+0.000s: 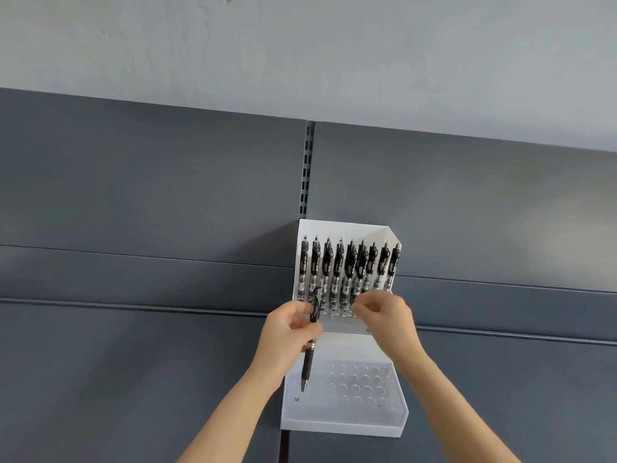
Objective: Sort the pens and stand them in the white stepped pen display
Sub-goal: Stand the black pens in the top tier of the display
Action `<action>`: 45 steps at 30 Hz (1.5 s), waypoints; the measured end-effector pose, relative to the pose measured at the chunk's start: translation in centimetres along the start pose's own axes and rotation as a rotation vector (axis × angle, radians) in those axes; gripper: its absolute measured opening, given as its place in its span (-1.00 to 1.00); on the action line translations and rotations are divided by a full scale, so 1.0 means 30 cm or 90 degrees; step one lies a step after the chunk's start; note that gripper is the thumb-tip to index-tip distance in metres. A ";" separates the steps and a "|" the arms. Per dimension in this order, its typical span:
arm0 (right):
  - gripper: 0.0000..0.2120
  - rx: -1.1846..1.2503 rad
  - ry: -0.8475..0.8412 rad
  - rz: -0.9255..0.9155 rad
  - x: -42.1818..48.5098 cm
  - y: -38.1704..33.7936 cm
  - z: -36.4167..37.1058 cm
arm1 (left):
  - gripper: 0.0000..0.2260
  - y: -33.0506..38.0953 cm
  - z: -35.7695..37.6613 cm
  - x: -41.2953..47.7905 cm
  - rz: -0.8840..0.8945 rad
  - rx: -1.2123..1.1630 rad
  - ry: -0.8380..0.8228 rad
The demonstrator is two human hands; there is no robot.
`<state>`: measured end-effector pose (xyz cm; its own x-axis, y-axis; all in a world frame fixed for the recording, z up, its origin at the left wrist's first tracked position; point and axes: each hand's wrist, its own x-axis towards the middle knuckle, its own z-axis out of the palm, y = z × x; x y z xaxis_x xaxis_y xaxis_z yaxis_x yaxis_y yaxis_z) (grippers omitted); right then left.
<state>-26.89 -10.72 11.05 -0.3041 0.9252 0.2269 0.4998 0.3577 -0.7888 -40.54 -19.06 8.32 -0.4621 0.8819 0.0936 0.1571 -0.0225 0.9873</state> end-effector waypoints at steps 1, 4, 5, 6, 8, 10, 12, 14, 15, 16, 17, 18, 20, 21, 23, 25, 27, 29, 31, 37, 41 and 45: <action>-0.91 0.026 -0.023 -0.002 -0.022 0.003 0.007 | -0.81 0.000 0.008 0.000 0.008 0.006 0.002; -0.90 0.078 -0.056 -0.022 -0.050 0.004 0.025 | -0.79 0.000 0.041 0.005 0.028 0.029 -0.005; -0.89 0.085 -0.064 -0.028 -0.052 -0.001 0.027 | -0.79 -0.002 0.053 0.008 0.036 0.038 -0.011; -0.86 0.091 -0.070 -0.029 -0.053 -0.006 0.029 | -0.81 -0.004 0.066 0.009 0.045 0.047 -0.015; -0.75 0.083 -0.070 -0.028 -0.048 -0.009 0.032 | -0.85 -0.006 0.091 0.008 0.067 0.066 -0.019; -0.63 0.060 -0.051 -0.016 -0.041 -0.004 0.031 | -0.87 -0.003 0.113 0.007 0.085 0.076 -0.026; -0.69 0.056 -0.040 0.002 -0.033 0.005 0.014 | -0.90 0.005 0.125 0.010 0.117 0.112 -0.035; -0.79 0.102 -0.017 0.028 -0.023 0.014 -0.024 | -0.85 0.000 0.116 0.028 0.186 0.240 -0.016; -0.83 0.135 0.006 0.039 -0.014 0.019 -0.050 | -0.80 -0.005 0.105 0.041 0.231 0.321 0.004; -0.85 0.162 0.036 0.046 -0.001 0.024 -0.078 | -0.76 -0.008 0.095 0.054 0.271 0.396 0.021; -0.86 0.177 0.068 0.045 0.013 0.026 -0.108 | -0.73 -0.010 0.087 0.066 0.301 0.455 0.031; -0.87 0.185 0.100 0.038 0.030 0.026 -0.135 | -0.71 -0.015 0.083 0.079 0.320 0.503 0.028; -0.89 0.176 0.150 0.017 0.063 0.017 -0.178 | -0.70 -0.026 0.088 0.097 0.333 0.566 0.012; -0.88 0.168 0.169 0.007 0.081 0.014 -0.189 | -0.70 -0.033 0.093 0.102 0.332 0.582 0.010; -0.87 0.157 0.202 -0.008 0.117 0.012 -0.196 | -0.75 -0.045 0.103 0.108 0.332 0.584 0.029; -0.86 0.133 0.214 -0.022 0.142 0.008 -0.183 | -0.79 -0.055 0.108 0.114 0.331 0.579 0.052; -0.86 0.109 0.201 -0.037 0.156 0.009 -0.158 | -0.80 -0.058 0.110 0.115 0.334 0.572 0.063; -0.85 0.056 0.171 -0.054 0.161 0.003 -0.132 | -0.77 -0.052 0.110 0.112 0.326 0.573 0.054; -0.83 -0.014 0.134 -0.082 0.173 -0.005 -0.108 | -0.73 -0.051 0.108 0.114 0.318 0.576 0.044; -0.71 -0.221 0.062 -0.079 0.223 -0.062 -0.072 | -0.71 -0.051 0.109 0.115 0.291 0.576 0.044; -0.73 -0.272 0.067 -0.052 0.211 -0.036 -0.038 | -0.70 -0.054 0.109 0.116 0.288 0.571 0.043; -0.77 -0.244 0.095 -0.042 0.190 -0.019 -0.031 | -0.70 -0.052 0.109 0.117 0.285 0.573 0.046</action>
<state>-28.16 -5.53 13.33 -0.2390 0.8970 0.3718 0.7572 0.4119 -0.5069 -39.54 -14.39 6.70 -0.2468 0.8480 0.4690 0.9159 0.0461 0.3987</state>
